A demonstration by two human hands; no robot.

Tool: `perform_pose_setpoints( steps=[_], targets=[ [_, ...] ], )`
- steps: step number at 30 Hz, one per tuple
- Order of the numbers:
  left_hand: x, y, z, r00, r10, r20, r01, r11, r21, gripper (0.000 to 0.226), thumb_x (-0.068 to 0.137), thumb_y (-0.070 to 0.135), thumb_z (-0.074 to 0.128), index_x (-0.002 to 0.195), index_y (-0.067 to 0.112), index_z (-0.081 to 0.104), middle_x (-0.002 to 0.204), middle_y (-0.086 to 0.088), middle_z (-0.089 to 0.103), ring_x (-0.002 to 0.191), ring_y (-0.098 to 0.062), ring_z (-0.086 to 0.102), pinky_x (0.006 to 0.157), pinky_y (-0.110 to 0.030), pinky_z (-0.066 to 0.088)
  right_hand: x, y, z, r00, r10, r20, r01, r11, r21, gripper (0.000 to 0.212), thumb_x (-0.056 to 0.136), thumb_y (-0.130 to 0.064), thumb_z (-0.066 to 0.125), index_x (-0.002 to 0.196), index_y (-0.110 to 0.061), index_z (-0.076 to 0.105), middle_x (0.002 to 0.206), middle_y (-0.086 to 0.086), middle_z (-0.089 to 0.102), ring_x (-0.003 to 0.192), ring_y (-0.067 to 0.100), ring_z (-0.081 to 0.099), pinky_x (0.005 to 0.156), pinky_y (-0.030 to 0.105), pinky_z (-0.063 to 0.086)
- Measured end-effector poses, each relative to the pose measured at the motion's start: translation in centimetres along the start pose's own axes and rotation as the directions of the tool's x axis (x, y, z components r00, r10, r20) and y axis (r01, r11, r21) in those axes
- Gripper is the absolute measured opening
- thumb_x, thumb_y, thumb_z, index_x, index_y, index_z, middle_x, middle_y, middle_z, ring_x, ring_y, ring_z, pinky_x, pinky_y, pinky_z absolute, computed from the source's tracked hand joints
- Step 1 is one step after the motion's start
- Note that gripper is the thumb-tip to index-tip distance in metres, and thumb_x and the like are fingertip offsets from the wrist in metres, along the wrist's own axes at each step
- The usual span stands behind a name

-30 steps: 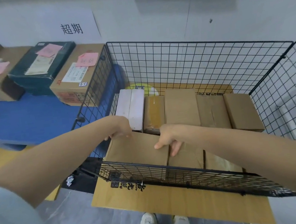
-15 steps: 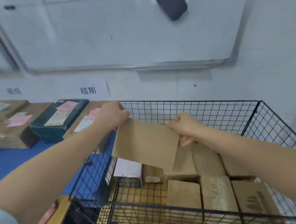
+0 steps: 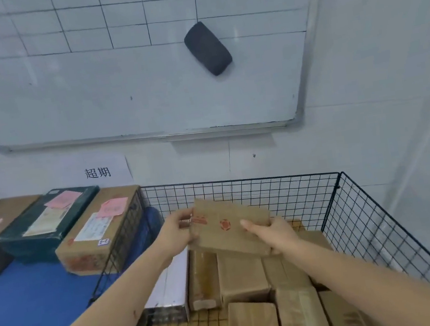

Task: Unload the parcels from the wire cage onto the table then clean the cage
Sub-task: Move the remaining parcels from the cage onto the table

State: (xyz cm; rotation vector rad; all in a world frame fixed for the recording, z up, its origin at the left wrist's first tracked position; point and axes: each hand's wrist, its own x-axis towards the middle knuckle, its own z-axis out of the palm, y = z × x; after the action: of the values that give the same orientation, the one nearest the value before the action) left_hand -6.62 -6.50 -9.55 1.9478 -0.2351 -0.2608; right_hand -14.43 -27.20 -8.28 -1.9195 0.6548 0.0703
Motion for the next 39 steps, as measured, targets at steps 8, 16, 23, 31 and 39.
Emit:
perform_pose_setpoints(
  steps=[8,16,23,31,39],
  targets=[
    [0.0,-1.5,-1.3,0.995,-0.079,-0.054,0.062,0.962,-0.267,0.034,0.082,0.033,0.071,0.093,0.009,0.05,0.101,-0.006,0.061,0.094,-0.021,0.061,0.068,-0.037,0.054,-0.3,-0.6,-0.5,0.994,0.107,-0.001,-0.107,0.993,0.041,0.077,0.082,-0.074,0.046,0.135,-0.019,0.048,0.13,0.009,0.057,0.105,0.031,0.062,0.057,0.035,0.059],
    [-0.5,-1.4,-1.6,0.987,-0.124,-0.106,0.091,0.958,-0.273,0.026,0.089,0.024,0.064,0.115,0.02,0.056,0.117,-0.004,0.06,0.106,-0.025,0.059,0.081,-0.05,0.053,-0.6,-0.6,0.3,0.996,-0.053,0.068,0.05,0.998,0.048,0.016,0.088,-0.031,0.068,0.082,-0.03,0.054,0.108,0.0,0.065,0.103,0.02,0.065,0.083,0.04,0.058],
    [-1.6,-0.6,-1.4,0.995,-0.096,0.013,0.093,0.91,-0.405,0.031,0.093,0.009,0.057,0.12,0.009,0.044,0.122,-0.007,0.057,0.101,-0.022,0.064,0.079,-0.051,0.057,-1.6,0.0,0.9,0.989,-0.145,0.028,0.145,0.989,0.013,0.022,0.088,-0.029,0.068,0.079,-0.032,0.048,0.102,-0.004,0.063,0.103,0.02,0.064,0.08,0.037,0.058],
    [-2.0,0.5,-2.0,0.996,-0.083,-0.037,0.065,0.934,-0.351,0.039,0.091,0.012,0.062,0.126,0.011,0.046,0.126,-0.004,0.056,0.101,-0.023,0.064,0.077,-0.053,0.057,-2.2,-0.1,0.0,0.985,-0.166,0.036,0.167,0.986,-0.027,0.033,0.083,-0.037,0.072,0.104,-0.025,0.05,0.104,-0.01,0.058,0.101,0.015,0.056,0.068,0.035,0.054],
    [-2.2,2.1,-2.9,0.996,-0.078,0.042,0.088,0.922,-0.377,0.041,0.088,0.008,0.065,0.126,0.01,0.051,0.122,-0.004,0.058,0.104,-0.027,0.064,0.076,-0.054,0.057,-0.1,-0.4,-1.1,0.998,-0.065,0.014,0.059,0.967,0.248,0.088,0.063,-0.054,0.082,0.134,-0.027,0.039,0.118,0.001,0.064,0.103,0.024,0.064,0.093,0.044,0.051]
  ],
)
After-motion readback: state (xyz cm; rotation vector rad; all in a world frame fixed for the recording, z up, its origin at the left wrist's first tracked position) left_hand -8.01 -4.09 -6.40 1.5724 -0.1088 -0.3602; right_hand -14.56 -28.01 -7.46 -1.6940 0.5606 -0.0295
